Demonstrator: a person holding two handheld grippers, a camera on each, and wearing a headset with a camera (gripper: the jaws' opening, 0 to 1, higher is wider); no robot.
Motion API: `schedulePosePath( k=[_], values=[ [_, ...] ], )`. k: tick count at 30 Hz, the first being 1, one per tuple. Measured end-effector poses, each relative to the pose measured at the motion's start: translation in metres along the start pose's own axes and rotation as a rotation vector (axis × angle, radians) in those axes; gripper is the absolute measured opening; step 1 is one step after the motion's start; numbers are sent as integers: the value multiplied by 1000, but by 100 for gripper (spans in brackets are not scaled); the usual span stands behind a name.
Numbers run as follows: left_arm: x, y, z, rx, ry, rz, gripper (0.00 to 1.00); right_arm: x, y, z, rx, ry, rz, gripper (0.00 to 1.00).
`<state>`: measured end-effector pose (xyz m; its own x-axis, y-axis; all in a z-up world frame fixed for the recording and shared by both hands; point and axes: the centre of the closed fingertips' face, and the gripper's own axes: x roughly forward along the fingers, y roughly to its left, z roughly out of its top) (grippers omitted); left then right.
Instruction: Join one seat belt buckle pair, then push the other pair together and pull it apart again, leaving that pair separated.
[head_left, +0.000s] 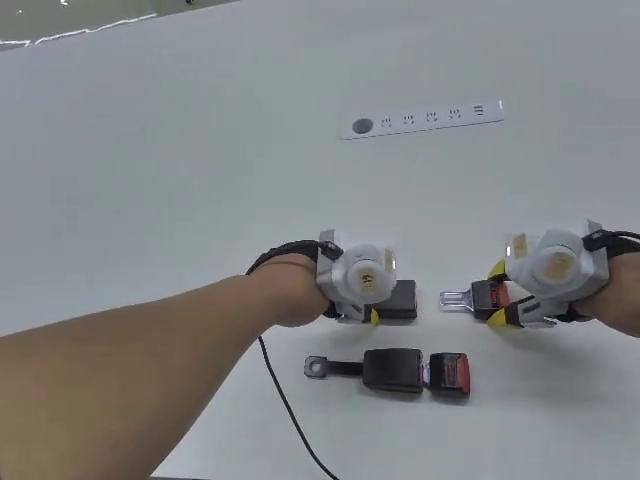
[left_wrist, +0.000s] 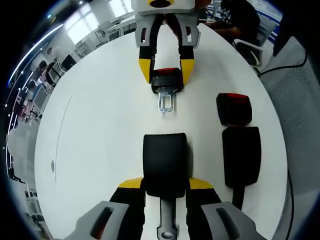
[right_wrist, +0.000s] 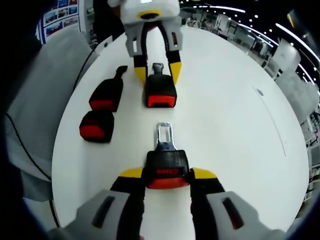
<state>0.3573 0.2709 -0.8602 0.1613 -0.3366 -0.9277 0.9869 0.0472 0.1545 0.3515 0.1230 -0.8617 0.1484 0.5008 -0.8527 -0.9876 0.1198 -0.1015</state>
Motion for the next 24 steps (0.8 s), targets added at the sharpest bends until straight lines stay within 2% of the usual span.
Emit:
schedulePosePath(
  k=[5,11,17,24],
  values=[
    [0,0,1,-3,-2,0,31,-11,-1,-18,15,16,-7,35],
    [0,0,1,-3,1,1,31,-23,2,-31,30,32,-15,35],
    [0,1,1,-2,-3,2,32,-28,5,-37,32,45,-15,36],
    [0,0,3,34,28,14,32,-31,6,-36,37,61,-11,36]
  ],
)
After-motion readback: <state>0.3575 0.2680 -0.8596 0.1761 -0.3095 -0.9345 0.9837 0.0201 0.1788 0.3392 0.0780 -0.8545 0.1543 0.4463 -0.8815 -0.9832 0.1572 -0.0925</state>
